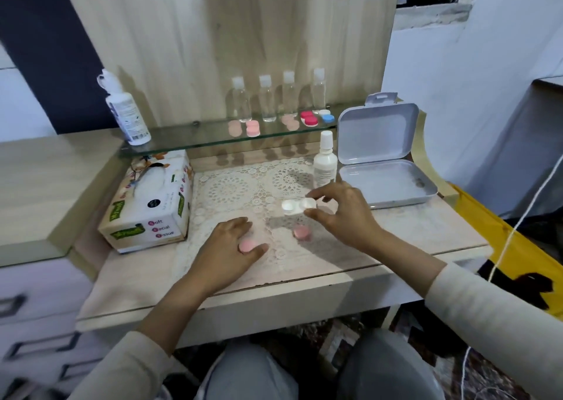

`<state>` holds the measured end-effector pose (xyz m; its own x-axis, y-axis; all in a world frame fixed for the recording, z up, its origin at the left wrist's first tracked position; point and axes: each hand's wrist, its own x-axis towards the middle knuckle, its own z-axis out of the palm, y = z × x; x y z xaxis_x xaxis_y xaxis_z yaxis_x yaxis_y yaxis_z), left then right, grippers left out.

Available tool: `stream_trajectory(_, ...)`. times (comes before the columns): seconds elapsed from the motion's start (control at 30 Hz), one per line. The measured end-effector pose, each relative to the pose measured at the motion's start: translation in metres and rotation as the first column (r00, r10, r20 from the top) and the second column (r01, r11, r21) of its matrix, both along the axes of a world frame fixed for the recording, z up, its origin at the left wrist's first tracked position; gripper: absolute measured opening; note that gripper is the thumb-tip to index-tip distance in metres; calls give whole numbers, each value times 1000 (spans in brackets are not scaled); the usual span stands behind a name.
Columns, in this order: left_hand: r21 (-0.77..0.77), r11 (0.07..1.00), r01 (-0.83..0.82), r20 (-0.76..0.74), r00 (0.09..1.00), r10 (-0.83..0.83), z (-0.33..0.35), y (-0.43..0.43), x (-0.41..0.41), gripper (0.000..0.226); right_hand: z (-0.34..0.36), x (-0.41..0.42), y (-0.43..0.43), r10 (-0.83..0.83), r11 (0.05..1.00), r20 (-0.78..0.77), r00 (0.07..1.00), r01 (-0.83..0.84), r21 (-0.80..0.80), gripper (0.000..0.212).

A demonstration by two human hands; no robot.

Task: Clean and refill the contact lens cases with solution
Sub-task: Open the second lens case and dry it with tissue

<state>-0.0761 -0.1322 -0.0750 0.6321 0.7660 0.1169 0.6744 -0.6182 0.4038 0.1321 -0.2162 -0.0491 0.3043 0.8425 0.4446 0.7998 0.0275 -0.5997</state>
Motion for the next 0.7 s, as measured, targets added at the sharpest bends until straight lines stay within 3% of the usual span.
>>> stream_trajectory(0.1,3,1000,-5,-12,1000,5,-4,-1,-14,73,-11,-13,4,52,997,-25,998,-53,-49,25)
stream_trajectory(0.27,53,998,-19,-101,995,24,-10,-1,-30,107,-27,-28,7,77,995,43,996,-74,-69,24)
stream_trajectory(0.4,72,997,-28,-116,993,36,-14,1,-32,107,-35,-35,10,110,989,57,992,-103,-107,38)
stream_trajectory(0.53,61,998,-25,-111,993,31,-15,1,-33,106,-37,-34,10,121,986,65,991,-112,-128,25)
stream_trajectory(0.7,12,999,-38,-43,998,38,-3,0,-35,93,-32,-32,10,131,984,87,988,-119,-134,38)
